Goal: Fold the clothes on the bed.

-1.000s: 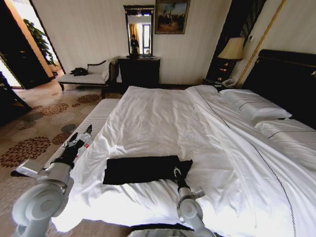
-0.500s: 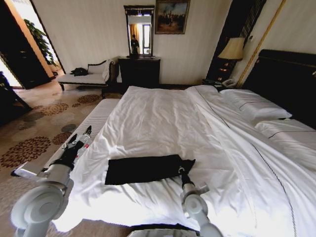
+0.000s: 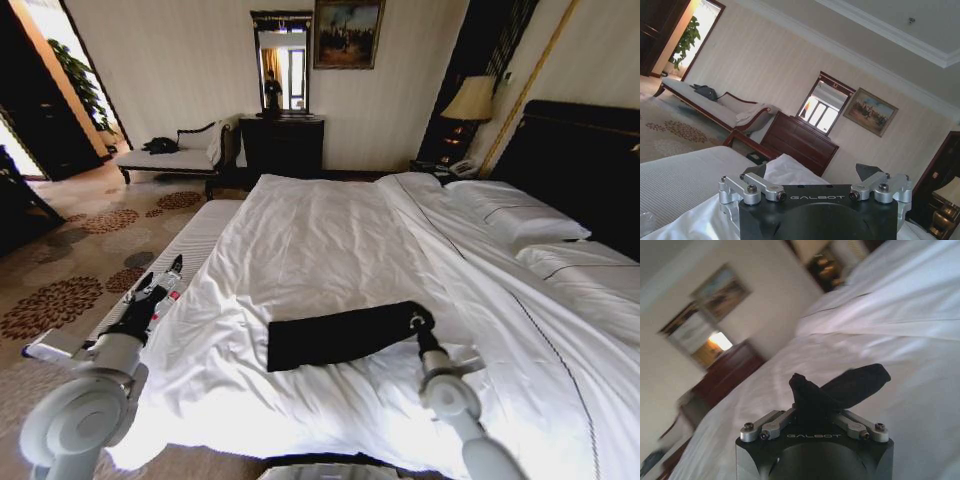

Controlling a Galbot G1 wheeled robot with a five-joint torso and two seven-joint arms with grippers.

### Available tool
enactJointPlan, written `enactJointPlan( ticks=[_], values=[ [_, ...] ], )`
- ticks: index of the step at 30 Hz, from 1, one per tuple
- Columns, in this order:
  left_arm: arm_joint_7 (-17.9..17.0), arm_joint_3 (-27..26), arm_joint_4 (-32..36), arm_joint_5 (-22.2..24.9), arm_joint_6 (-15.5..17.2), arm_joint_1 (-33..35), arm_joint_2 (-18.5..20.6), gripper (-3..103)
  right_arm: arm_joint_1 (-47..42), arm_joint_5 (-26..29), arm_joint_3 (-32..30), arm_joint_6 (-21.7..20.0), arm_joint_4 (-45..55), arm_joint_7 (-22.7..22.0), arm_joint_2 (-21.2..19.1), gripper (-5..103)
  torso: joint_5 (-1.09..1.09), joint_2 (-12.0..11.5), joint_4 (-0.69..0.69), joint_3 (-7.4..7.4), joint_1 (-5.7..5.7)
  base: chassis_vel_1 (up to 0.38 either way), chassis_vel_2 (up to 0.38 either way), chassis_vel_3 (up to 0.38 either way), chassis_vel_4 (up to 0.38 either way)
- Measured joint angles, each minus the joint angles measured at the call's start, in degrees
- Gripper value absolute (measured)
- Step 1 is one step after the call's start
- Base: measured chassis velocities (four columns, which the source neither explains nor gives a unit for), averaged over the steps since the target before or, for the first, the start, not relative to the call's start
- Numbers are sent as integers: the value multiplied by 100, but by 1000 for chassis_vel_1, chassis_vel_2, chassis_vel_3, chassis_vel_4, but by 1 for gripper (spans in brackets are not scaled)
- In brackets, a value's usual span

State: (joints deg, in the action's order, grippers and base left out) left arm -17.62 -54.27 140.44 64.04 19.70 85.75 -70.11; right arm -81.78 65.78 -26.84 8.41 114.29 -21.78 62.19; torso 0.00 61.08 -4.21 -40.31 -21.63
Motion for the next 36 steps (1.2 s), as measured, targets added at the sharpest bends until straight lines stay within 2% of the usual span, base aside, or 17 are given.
enactJointPlan(
  ticks=[3, 4, 8, 9, 13, 23, 36],
  values=[
    [-30, -61, -10, -3, 5, 2, 48, 100, 113, -619, 573, 161, 72, 626, 108, 4, 0, 0, 0, 0, 0, 0, 0, 0, 0],
    [-30, -61, -10, -3, 5, 2, 48, 100, 113, -619, 573, 161, 72, 626, 108, 4, 0, 0, 0, 0, 0, 0, 0, 0, 0],
    [-57, -61, -52, 7, 20, -11, 131, 100, 320, -1160, 1346, 366, 72, 1306, 267, 4, -2, 0, 2, 0, 0, 0, 0, 0, 0],
    [-57, -61, -52, 7, 20, -11, 131, 100, 320, -1160, 1346, 366, 72, 1306, 267, 4, -2, 0, 2, 0, 0, 0, 0, 0, 0],
    [-61, -63, -116, 8, 23, -5, 142, 100, 468, -1999, 2069, 626, -352, 1970, 313, 4, -1, 0, 1, 0, 0, 0, 0, 0, 0],
    [-67, -92, -181, 13, 18, -23, 119, 100, 611, -2635, 2825, 880, -995, 2342, 651, 4, -1, 0, 1, 0, 0, 0, 0, 0, 0],
    [-68, 27, -211, -89, 12, -31, 32, 100, 1032, -3024, 3408, 1008, -1795, 2370, 872, 4, -1, 0, 1, -1, 0, 0, 0, 0, 0]
  ],
)
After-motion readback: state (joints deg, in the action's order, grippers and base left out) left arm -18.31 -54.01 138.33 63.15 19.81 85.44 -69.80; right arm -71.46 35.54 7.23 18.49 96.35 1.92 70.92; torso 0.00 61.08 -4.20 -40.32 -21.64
